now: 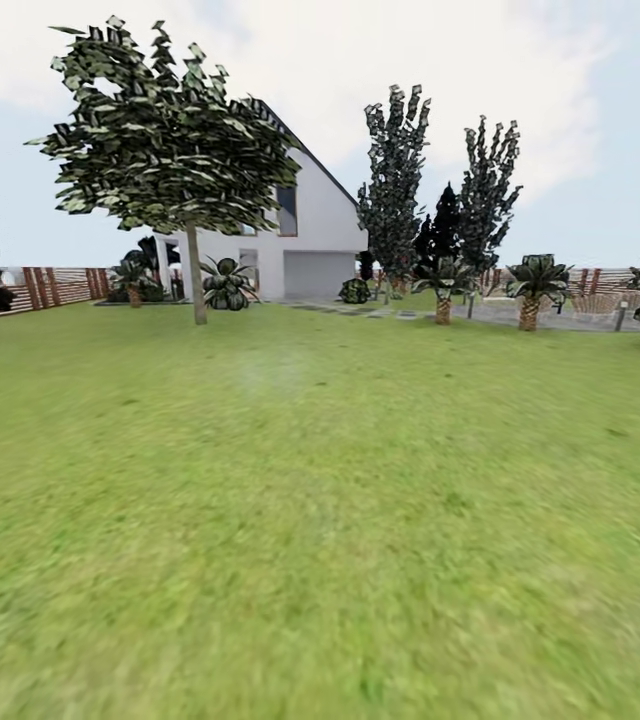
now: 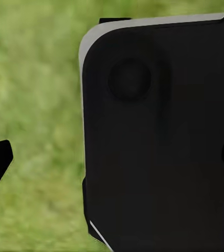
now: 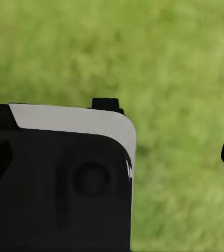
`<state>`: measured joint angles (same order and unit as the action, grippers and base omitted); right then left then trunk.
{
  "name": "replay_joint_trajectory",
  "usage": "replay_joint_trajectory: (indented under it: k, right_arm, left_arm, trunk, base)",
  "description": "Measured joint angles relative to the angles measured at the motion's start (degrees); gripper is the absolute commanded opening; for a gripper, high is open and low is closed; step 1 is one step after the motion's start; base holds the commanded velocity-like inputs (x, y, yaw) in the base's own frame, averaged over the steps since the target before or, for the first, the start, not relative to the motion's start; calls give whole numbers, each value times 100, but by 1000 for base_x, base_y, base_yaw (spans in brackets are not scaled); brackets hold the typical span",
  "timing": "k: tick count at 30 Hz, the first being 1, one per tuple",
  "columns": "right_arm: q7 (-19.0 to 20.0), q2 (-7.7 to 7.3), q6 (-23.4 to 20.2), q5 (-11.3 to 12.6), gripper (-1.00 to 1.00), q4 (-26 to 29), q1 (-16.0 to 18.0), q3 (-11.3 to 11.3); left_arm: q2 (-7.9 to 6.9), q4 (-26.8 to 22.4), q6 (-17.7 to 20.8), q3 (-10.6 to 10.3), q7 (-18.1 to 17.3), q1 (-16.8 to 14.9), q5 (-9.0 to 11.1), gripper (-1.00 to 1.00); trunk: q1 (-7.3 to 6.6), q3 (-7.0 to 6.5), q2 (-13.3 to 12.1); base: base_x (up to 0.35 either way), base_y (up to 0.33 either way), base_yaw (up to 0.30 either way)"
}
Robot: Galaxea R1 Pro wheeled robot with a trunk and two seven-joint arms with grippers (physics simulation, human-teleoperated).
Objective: Take the three Easter eggs out of the wicker basket on the lawn in the garden, then place them on the lawn next to a single tree (choose any tree) so that all three eggs are next to the same tree and none are left in the basket.
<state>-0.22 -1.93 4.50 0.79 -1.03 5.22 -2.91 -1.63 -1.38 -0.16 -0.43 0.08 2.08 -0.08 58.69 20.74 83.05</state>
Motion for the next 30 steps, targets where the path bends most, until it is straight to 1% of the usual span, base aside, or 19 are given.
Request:
replay_joint_trajectory:
  k: [4, 7, 30]
  right_arm:
    - [20, 0, 1, -1, 100, 0, 0, -7]
    - [9, 0, 0, 0, 100, 0, 0, -2]
    - [-2, 0, 0, 0, 100, -1, 0, -3]
  left_arm:
    - [-1, 1, 0, 0, 0, -1, 0, 100]
    - [-2, -2, 0, 1, 0, 0, 0, 100]
    - [-4, -5, 0, 3, 0, 0, 5, 100]
  trunk:
    - [0, -7, 0]
    - [0, -7, 0]
    - [0, -7, 0]
  base:
    - [338, 0, -253]
    - [338, 0, -90]
    - [338, 0, -2]
